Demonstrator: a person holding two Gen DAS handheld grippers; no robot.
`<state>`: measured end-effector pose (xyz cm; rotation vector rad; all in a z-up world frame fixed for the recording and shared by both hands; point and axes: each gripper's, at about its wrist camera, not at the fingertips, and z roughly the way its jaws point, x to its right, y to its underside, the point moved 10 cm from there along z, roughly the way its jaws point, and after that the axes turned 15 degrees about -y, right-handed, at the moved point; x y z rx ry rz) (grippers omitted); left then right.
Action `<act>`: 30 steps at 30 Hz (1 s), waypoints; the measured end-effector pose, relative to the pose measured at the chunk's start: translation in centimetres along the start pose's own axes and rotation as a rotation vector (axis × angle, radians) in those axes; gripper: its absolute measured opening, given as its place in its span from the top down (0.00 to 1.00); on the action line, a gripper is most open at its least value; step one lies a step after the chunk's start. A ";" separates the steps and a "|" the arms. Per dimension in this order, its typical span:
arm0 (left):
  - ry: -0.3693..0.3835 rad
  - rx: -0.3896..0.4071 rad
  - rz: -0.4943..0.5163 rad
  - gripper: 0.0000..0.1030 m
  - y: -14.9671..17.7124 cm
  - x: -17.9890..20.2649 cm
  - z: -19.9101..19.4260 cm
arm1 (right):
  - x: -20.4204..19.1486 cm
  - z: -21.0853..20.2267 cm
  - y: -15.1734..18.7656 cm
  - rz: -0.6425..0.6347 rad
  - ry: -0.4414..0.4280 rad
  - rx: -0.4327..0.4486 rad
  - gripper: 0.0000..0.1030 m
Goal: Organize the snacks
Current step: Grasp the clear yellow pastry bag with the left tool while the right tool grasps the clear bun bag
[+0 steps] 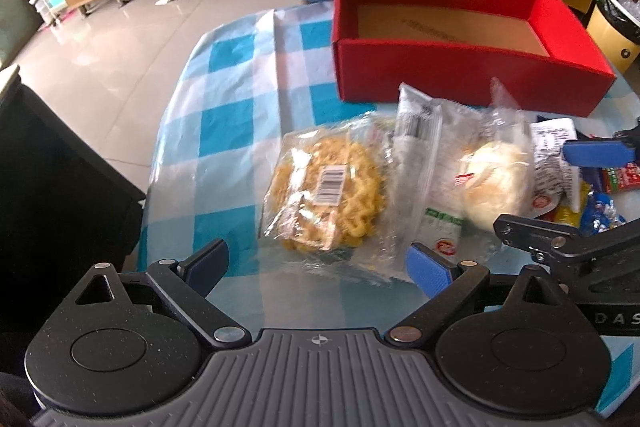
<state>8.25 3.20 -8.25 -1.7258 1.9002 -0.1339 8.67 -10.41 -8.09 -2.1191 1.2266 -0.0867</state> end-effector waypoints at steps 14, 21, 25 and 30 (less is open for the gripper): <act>0.011 -0.045 -0.033 0.06 0.4 -1.8 1.3 | 2.2 4.9 -0.2 0.048 -0.064 -0.107 0.38; 0.028 -0.058 -0.073 0.03 -0.5 -2.8 1.9 | 1.9 4.3 -0.1 0.085 -0.087 -0.118 0.47; 0.027 -0.052 -0.079 0.01 -1.6 -2.6 2.3 | 1.5 3.4 0.0 0.114 -0.091 -0.112 0.47; 0.029 -0.078 -0.038 0.01 -2.4 -0.6 3.7 | 1.8 2.7 -0.2 0.150 -0.089 -0.084 0.47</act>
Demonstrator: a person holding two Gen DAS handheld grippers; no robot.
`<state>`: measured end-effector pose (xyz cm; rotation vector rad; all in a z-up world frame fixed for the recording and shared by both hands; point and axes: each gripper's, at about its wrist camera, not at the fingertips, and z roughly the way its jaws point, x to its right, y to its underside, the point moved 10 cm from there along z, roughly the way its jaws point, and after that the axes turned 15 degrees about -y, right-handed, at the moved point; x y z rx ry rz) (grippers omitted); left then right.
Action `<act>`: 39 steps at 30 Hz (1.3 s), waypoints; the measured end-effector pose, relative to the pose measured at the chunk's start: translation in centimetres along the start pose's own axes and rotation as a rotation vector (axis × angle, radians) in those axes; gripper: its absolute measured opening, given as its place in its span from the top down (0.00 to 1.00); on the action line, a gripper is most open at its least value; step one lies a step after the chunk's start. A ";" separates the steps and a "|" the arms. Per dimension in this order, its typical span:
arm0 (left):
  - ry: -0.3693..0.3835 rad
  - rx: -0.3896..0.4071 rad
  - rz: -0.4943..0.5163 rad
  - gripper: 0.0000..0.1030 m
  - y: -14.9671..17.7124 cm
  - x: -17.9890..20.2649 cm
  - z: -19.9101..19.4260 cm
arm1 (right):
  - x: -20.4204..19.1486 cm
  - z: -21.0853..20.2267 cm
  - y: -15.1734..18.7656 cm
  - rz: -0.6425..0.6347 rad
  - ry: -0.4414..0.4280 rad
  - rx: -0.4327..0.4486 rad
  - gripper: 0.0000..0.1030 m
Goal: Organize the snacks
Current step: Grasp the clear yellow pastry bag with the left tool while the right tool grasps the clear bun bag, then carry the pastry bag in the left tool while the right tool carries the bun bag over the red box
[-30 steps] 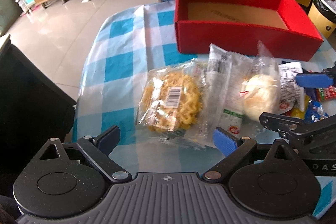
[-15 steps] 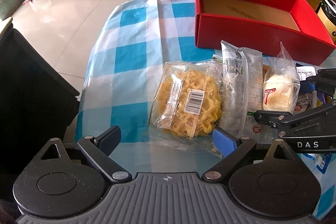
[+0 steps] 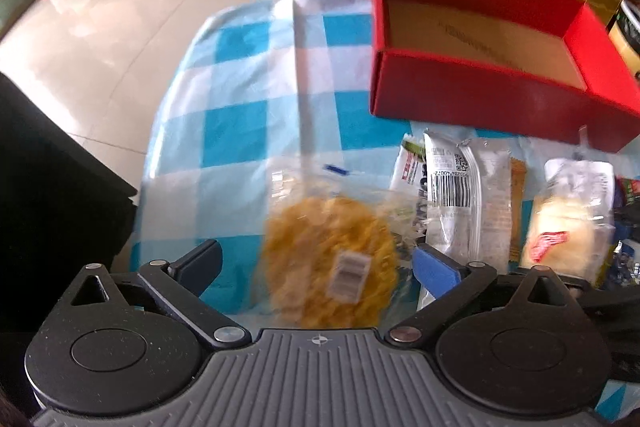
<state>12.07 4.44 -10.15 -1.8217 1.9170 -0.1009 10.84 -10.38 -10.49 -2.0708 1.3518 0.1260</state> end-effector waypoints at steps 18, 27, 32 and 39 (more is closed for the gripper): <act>0.065 -0.135 -0.078 0.21 3.3 -1.5 2.8 | -0.1 -1.8 0.0 0.033 0.009 0.044 0.48; 0.071 -0.079 -0.102 0.22 2.7 -1.6 0.2 | -0.2 -3.3 -0.1 0.038 0.025 0.089 0.48; 0.100 -0.040 -0.106 0.22 1.6 -0.9 -1.7 | -0.1 -4.0 -0.3 0.046 0.036 0.111 0.48; 0.129 0.030 -0.088 0.22 -1.4 1.0 -3.6 | 0.2 -5.9 -1.7 0.064 0.042 0.179 0.48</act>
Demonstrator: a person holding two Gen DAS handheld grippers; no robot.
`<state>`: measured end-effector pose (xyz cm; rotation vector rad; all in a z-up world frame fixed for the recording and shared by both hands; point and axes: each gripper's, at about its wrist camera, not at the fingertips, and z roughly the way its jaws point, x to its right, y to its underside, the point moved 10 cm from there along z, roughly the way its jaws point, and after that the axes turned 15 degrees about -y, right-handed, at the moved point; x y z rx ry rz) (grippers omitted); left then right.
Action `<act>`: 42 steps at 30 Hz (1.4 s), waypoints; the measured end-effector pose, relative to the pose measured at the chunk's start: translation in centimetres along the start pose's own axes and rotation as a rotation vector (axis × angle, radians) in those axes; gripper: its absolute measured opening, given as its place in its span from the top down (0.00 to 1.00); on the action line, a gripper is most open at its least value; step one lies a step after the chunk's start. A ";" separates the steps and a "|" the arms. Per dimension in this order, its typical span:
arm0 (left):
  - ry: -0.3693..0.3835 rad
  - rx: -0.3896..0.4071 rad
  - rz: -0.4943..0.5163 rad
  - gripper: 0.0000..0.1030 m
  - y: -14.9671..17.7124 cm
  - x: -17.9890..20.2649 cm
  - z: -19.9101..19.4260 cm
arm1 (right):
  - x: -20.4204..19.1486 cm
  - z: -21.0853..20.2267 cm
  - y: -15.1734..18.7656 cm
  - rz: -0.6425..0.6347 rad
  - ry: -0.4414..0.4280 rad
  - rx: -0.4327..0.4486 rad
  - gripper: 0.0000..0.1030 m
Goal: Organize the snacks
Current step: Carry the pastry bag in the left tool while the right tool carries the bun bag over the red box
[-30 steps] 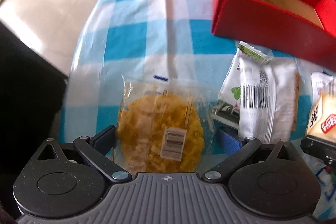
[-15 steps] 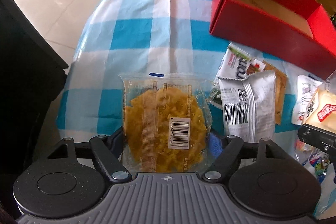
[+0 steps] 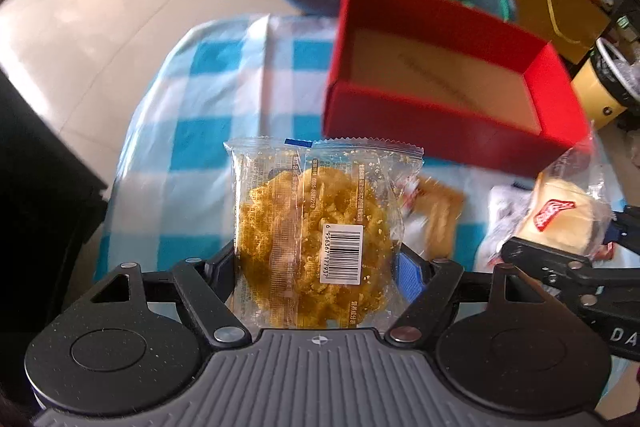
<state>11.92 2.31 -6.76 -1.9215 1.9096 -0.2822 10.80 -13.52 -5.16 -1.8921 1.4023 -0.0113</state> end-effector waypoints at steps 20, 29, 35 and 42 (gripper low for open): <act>-0.006 0.151 0.003 0.21 -11.2 6.0 0.5 | 7.6 0.0 -8.5 0.110 0.123 0.119 0.48; -0.051 0.125 0.021 0.21 -13.1 7.9 4.2 | 11.5 2.9 -9.2 0.165 0.146 0.080 0.48; -0.085 0.112 0.054 0.22 -12.9 8.4 5.8 | 13.2 4.7 -8.8 0.188 0.158 0.046 0.48; -0.126 0.122 0.095 0.22 -12.5 9.1 6.5 | 14.3 5.8 -8.2 0.196 0.187 0.020 0.48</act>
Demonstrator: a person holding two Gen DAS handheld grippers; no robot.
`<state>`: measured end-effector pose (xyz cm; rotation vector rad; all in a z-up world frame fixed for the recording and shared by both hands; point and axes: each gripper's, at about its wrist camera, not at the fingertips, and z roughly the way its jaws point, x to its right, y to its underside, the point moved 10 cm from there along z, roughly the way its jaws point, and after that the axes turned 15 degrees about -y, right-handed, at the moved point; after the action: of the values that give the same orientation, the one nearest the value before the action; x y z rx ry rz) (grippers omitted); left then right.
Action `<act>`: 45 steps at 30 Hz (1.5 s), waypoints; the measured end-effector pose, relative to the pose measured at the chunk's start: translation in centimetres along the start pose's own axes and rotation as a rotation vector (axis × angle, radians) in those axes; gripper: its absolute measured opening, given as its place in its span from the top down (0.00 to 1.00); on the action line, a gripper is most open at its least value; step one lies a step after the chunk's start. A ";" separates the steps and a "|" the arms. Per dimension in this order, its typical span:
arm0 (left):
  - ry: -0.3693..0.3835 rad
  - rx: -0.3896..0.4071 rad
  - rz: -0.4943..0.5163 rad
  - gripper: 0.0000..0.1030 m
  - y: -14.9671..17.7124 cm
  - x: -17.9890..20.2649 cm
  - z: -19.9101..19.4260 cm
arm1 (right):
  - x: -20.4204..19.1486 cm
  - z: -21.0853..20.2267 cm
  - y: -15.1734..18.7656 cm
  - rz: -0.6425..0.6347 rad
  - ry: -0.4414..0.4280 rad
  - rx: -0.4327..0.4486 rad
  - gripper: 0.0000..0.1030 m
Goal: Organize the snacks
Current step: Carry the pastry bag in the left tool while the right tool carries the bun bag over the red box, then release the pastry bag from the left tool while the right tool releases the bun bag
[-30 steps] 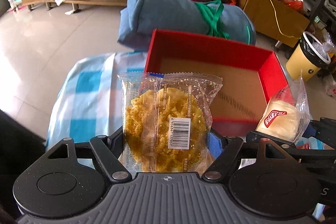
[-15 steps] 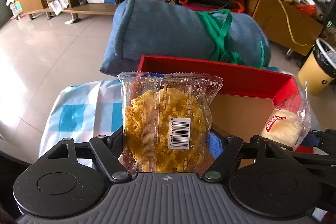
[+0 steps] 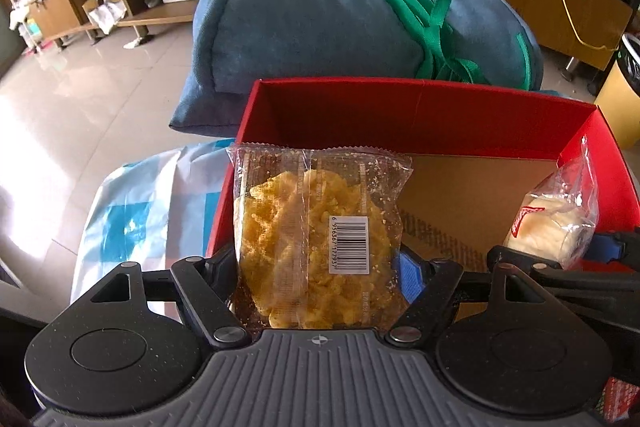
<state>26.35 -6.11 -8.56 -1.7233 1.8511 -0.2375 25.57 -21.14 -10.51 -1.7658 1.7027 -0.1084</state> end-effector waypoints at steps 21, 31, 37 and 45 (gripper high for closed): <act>0.017 -0.021 -0.033 0.16 -0.1 -0.4 -0.4 | 0.0 -1.2 -0.9 -0.053 0.037 0.046 0.42; 0.043 -0.026 -0.064 0.16 -0.3 -0.9 -1.2 | -0.3 -2.0 -1.1 -0.061 0.039 0.062 0.41; 0.060 -0.015 -0.072 0.14 0.0 -1.8 -2.6 | -1.0 -3.6 -1.2 -0.061 0.036 0.090 0.41; 0.080 -0.026 -0.096 0.13 2.3 -3.5 -4.9 | -2.4 -6.8 0.5 -0.051 0.047 0.117 0.41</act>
<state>21.77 -3.67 -4.76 -1.8473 1.8374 -0.3266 21.45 -21.62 -4.56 -1.7322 1.6497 -0.2688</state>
